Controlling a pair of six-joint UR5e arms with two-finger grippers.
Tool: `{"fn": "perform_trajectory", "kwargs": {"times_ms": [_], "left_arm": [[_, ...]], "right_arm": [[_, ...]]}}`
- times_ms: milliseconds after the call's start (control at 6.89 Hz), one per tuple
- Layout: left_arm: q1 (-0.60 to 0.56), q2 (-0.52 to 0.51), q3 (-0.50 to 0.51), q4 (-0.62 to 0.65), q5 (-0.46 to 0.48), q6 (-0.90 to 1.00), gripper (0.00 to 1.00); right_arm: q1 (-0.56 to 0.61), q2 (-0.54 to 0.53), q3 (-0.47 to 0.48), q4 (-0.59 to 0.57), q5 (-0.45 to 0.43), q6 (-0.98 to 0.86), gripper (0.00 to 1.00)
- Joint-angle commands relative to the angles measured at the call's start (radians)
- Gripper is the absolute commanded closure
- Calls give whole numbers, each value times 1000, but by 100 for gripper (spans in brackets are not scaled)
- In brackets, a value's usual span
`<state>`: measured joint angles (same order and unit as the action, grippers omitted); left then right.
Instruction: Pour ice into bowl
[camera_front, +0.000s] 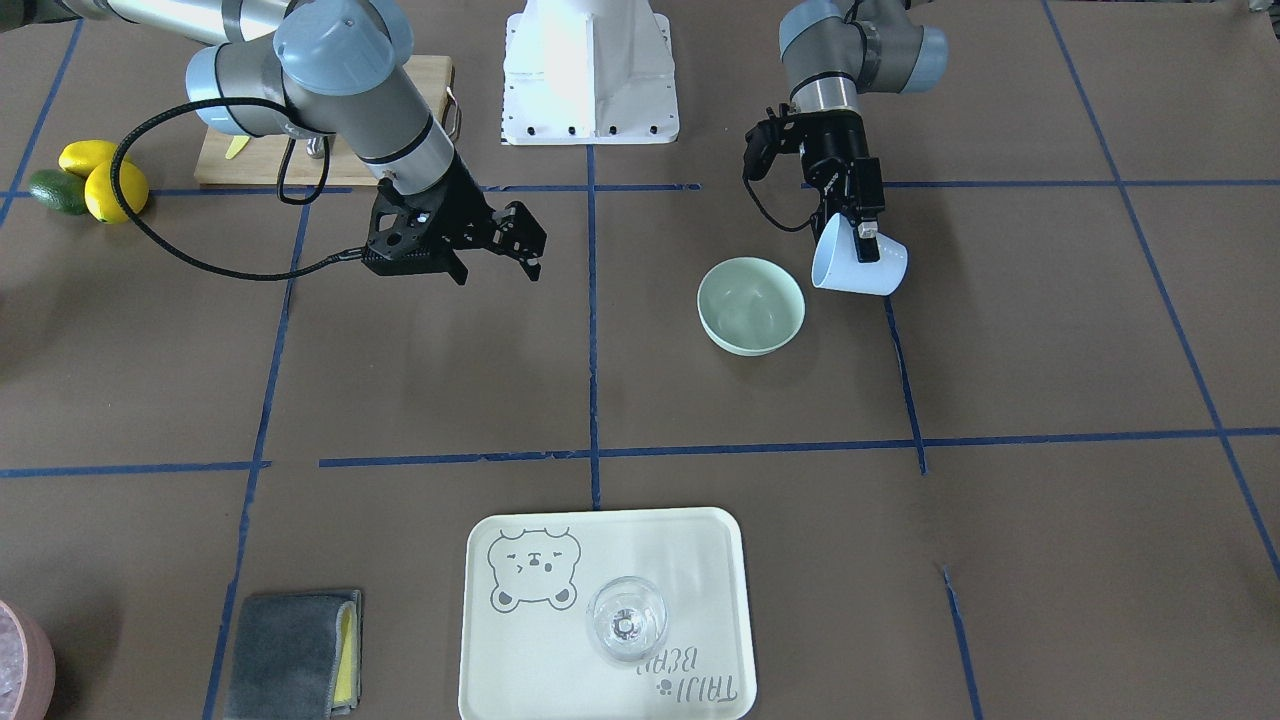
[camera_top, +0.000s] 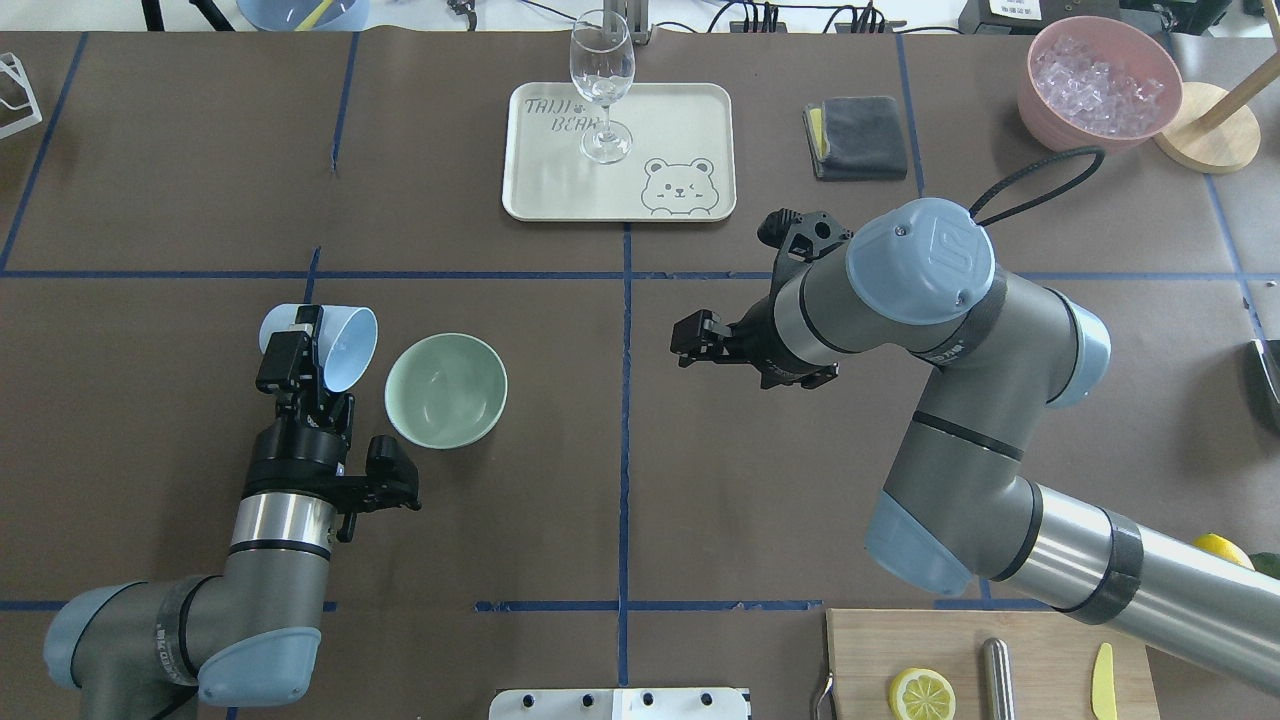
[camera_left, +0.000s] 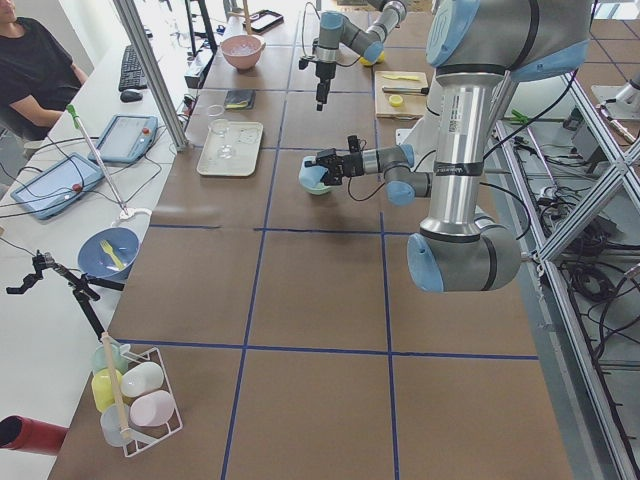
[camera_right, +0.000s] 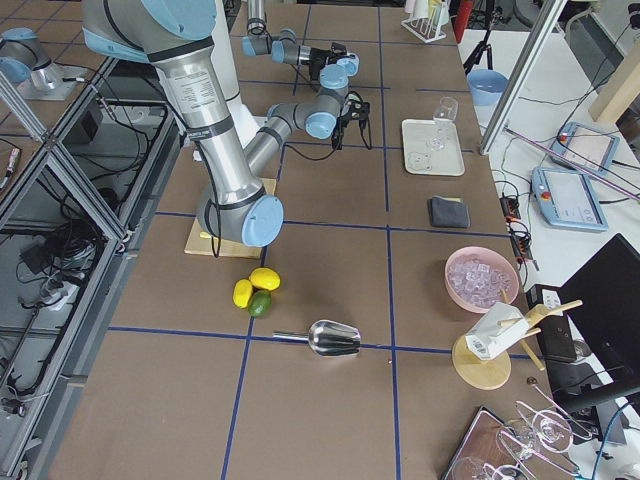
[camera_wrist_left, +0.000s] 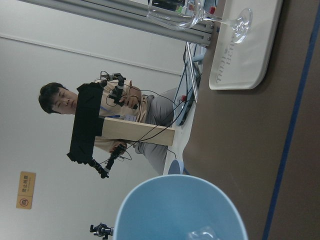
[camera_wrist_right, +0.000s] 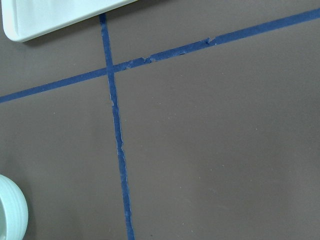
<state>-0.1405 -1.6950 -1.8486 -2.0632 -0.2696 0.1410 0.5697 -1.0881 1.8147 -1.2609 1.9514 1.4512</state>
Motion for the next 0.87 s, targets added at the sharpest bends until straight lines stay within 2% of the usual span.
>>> {"fn": "perform_trajectory", "kwargs": {"times_ms": [0, 290, 726], "left_arm": [[4, 0, 0, 0, 1, 90, 100], [4, 1, -11, 0, 25, 207, 100], [4, 1, -17, -1, 27, 209, 100]], "right_arm": [[-1, 1, 0, 0, 0, 2, 0], [-2, 2, 2, 0, 0, 2, 0], [-1, 1, 0, 2, -2, 2, 0]]}}
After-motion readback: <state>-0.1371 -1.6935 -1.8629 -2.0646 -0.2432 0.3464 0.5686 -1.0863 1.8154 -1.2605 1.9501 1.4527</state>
